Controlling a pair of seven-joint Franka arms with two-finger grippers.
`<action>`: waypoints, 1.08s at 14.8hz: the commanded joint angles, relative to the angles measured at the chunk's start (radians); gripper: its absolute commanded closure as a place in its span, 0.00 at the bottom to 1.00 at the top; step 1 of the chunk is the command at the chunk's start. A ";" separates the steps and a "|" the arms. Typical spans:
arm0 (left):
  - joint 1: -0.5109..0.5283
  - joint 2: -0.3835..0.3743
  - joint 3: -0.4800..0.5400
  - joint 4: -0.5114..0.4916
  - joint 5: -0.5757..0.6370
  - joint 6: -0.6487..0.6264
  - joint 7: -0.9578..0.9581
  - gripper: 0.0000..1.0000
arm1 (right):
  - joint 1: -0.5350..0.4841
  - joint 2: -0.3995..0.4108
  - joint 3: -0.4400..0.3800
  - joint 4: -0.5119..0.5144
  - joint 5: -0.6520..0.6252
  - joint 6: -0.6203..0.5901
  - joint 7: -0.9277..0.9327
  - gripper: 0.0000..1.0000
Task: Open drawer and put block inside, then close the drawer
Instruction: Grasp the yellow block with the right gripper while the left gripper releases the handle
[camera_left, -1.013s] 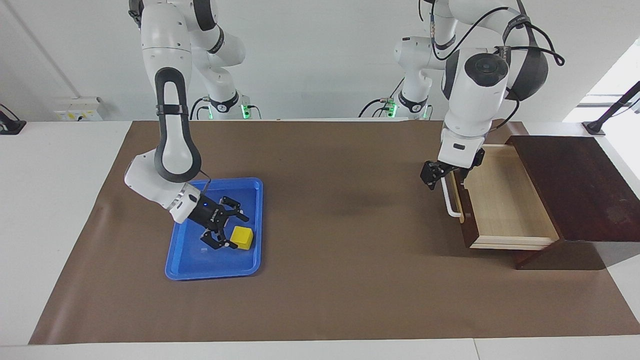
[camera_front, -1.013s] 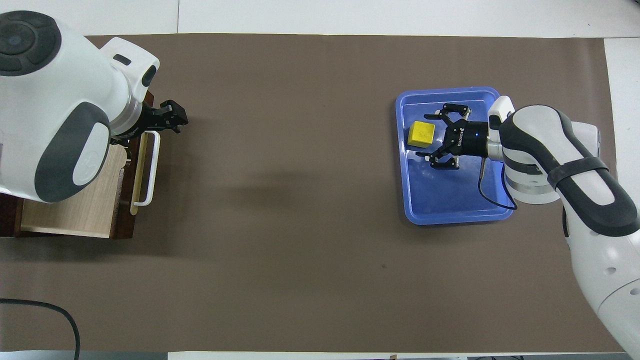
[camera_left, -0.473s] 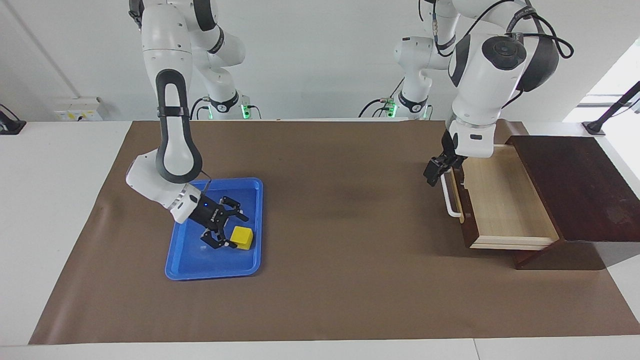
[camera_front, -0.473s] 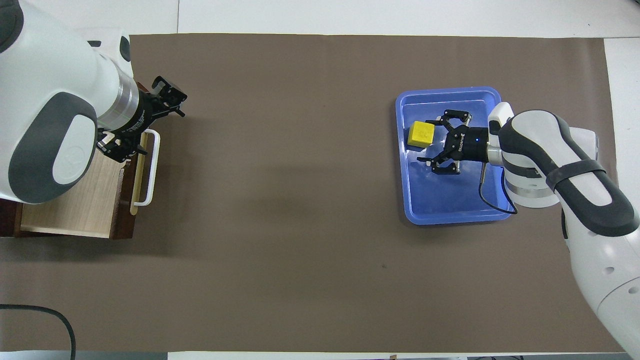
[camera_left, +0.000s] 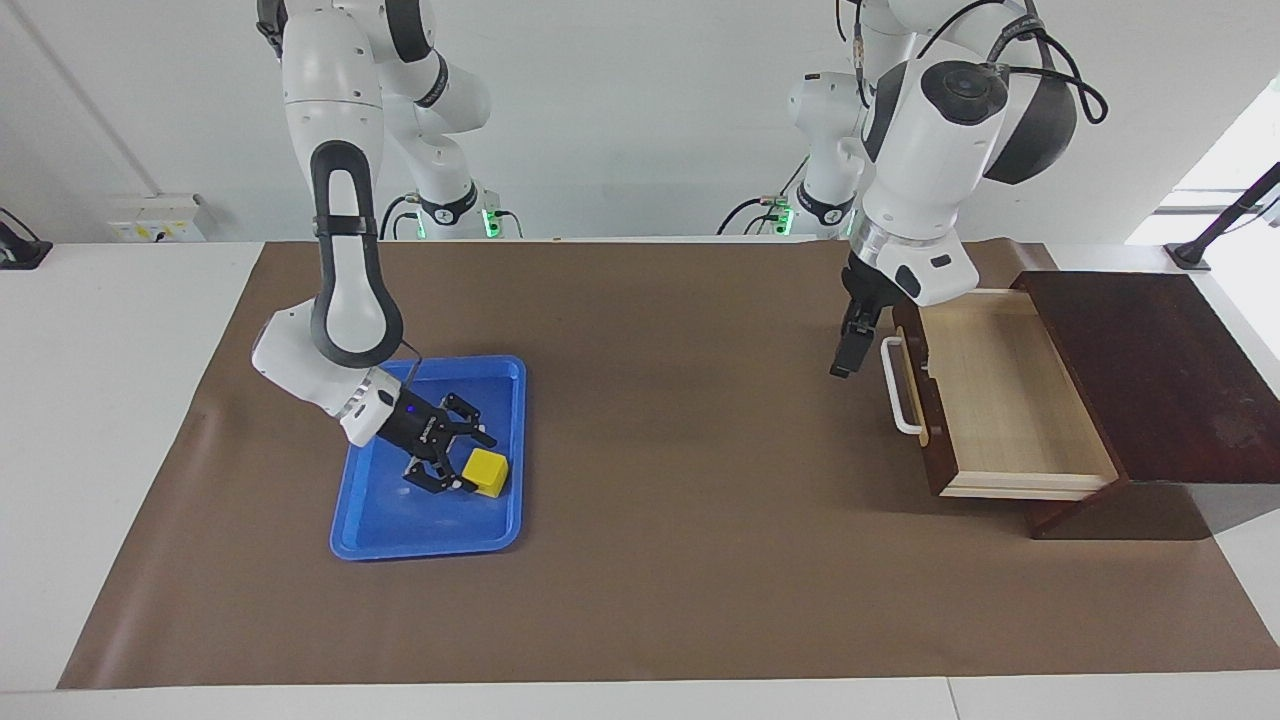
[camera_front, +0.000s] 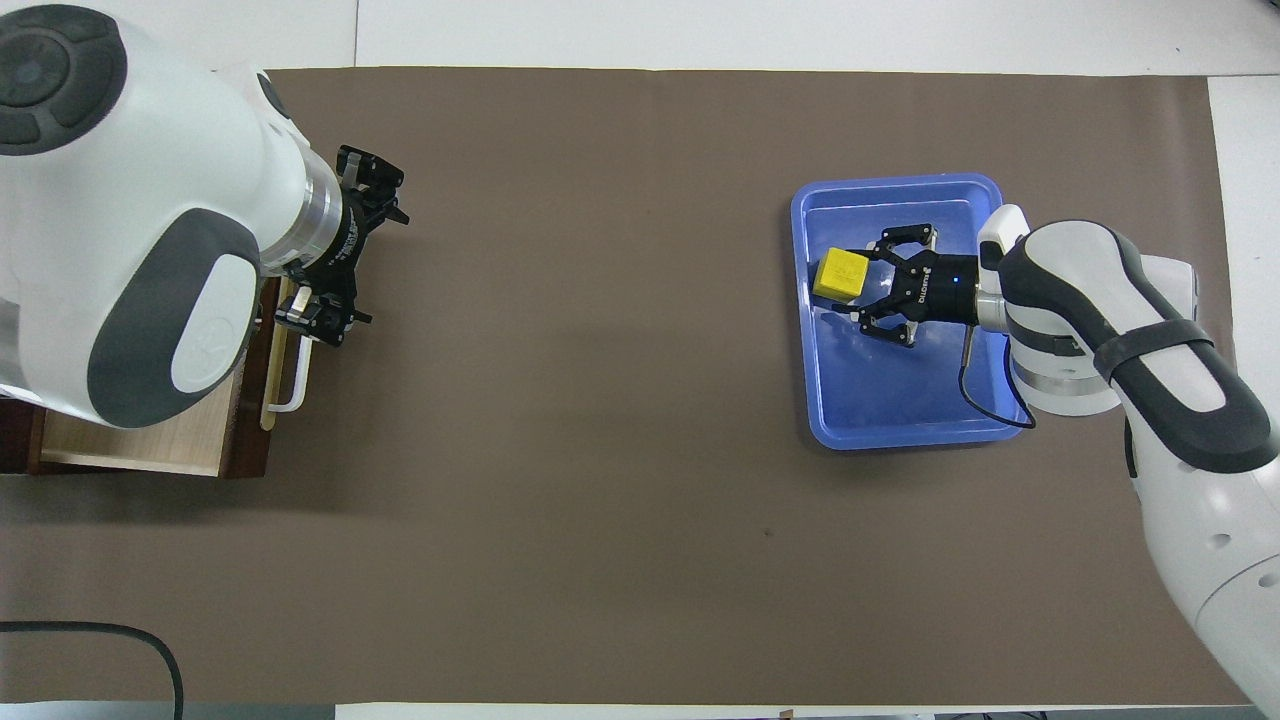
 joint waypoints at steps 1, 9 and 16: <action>-0.034 0.019 0.014 -0.007 -0.050 0.007 -0.312 0.00 | -0.007 -0.006 0.005 -0.001 0.031 0.011 -0.034 1.00; -0.126 0.102 0.020 0.006 0.024 0.070 -0.534 0.00 | -0.027 -0.011 0.002 0.083 -0.023 -0.144 0.030 1.00; -0.132 0.122 0.021 0.001 -0.023 0.095 -0.568 0.00 | 0.107 -0.163 0.000 0.091 -0.201 -0.156 0.390 1.00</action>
